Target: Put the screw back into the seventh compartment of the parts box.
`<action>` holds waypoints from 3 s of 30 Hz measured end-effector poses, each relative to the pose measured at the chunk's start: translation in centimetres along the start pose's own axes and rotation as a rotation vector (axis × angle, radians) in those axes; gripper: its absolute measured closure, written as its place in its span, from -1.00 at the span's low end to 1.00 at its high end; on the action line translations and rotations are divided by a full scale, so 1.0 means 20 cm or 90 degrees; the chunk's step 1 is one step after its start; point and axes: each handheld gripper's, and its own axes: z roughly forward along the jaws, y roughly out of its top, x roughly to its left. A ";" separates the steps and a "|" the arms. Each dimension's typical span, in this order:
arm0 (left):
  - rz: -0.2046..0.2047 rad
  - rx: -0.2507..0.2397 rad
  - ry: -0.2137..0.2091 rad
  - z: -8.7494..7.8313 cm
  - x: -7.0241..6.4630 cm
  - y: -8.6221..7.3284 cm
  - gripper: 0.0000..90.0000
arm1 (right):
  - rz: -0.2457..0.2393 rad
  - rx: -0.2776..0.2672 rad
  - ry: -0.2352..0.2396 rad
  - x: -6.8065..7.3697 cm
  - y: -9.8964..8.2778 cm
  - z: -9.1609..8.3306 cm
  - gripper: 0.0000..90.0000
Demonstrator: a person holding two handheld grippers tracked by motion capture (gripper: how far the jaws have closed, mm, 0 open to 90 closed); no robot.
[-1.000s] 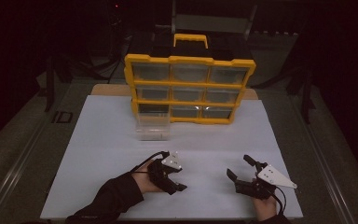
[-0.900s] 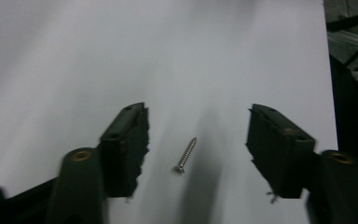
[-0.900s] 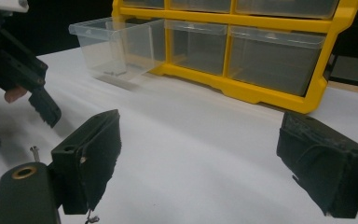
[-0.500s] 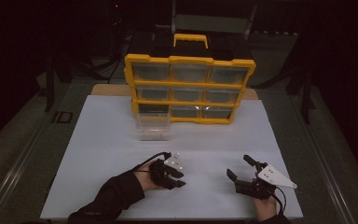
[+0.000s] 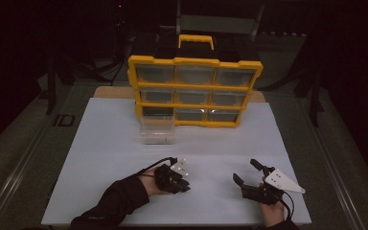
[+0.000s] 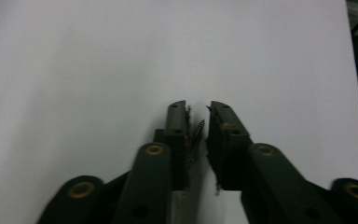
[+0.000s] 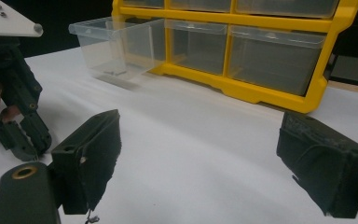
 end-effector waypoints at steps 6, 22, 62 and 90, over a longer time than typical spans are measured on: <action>-0.005 0.006 0.005 0.00 0.00 0.01 0.90 | 0.001 0.001 0.000 0.00 0.00 0.00 -0.69; -0.042 -0.048 0.083 -0.18 0.04 0.06 0.91 | 0.001 0.002 0.000 0.00 0.00 0.00 -0.69; -0.245 -0.166 0.354 -0.62 0.39 0.12 0.92 | 0.000 0.003 0.000 0.00 0.00 0.00 -0.69; -0.382 -0.087 0.344 -0.49 0.60 0.06 0.90 | 0.002 0.006 0.000 0.00 0.00 0.00 -0.69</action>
